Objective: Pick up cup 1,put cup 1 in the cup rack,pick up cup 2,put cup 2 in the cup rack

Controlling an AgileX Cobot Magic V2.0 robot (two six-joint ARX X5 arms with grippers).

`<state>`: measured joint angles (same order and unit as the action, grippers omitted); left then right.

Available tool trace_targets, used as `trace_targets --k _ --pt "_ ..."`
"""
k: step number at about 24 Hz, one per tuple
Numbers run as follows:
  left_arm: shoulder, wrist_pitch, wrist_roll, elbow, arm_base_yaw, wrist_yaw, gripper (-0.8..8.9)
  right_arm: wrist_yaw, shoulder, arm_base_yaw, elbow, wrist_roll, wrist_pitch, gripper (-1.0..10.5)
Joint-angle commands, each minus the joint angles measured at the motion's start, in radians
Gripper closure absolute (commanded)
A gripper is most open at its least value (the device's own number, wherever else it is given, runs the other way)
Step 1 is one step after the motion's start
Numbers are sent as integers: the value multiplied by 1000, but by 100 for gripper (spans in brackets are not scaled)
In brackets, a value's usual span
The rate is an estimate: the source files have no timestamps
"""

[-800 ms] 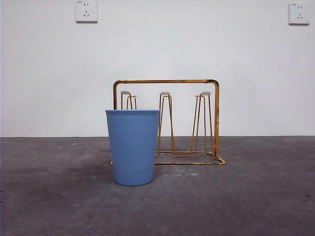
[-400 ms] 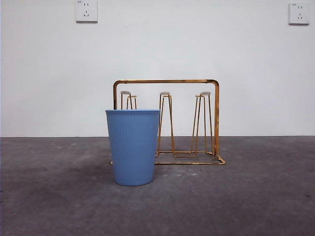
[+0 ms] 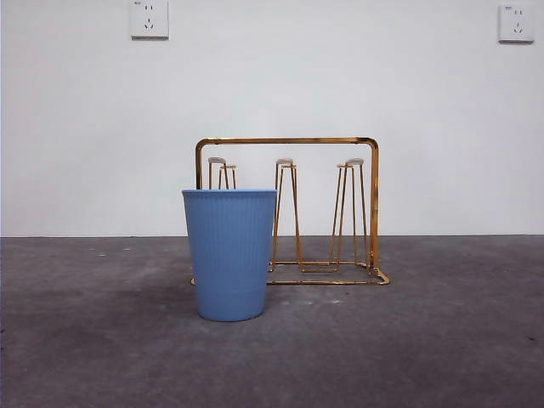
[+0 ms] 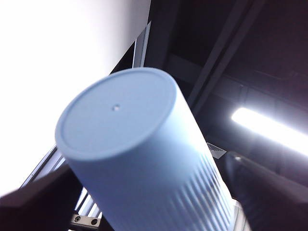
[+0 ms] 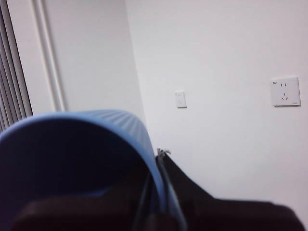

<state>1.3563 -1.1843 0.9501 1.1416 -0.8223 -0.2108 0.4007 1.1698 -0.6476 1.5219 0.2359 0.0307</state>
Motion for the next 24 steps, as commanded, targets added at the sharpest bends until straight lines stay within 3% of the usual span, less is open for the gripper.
trace_targets --k 1,7,11,14,19,24 --pt "5 -10 -13 1 -3 3 439 0 1 -2 -4 0 -5 959" --pt "5 -7 -12 1 -3 2 735 3 7 -2 -4 1 19 959" --pt "5 -6 -12 1 -3 2 736 3 6 -2 -4 1 49 940" --pt "5 -6 -12 1 -3 2 825 3 3 -2 -4 1 72 934" --pt "5 -7 -13 1 -2 -9 822 2 -20 -1 -4 -1 116 718" --pt "5 -10 -13 1 6 -14 822 -28 -72 0 -4 -41 193 717"
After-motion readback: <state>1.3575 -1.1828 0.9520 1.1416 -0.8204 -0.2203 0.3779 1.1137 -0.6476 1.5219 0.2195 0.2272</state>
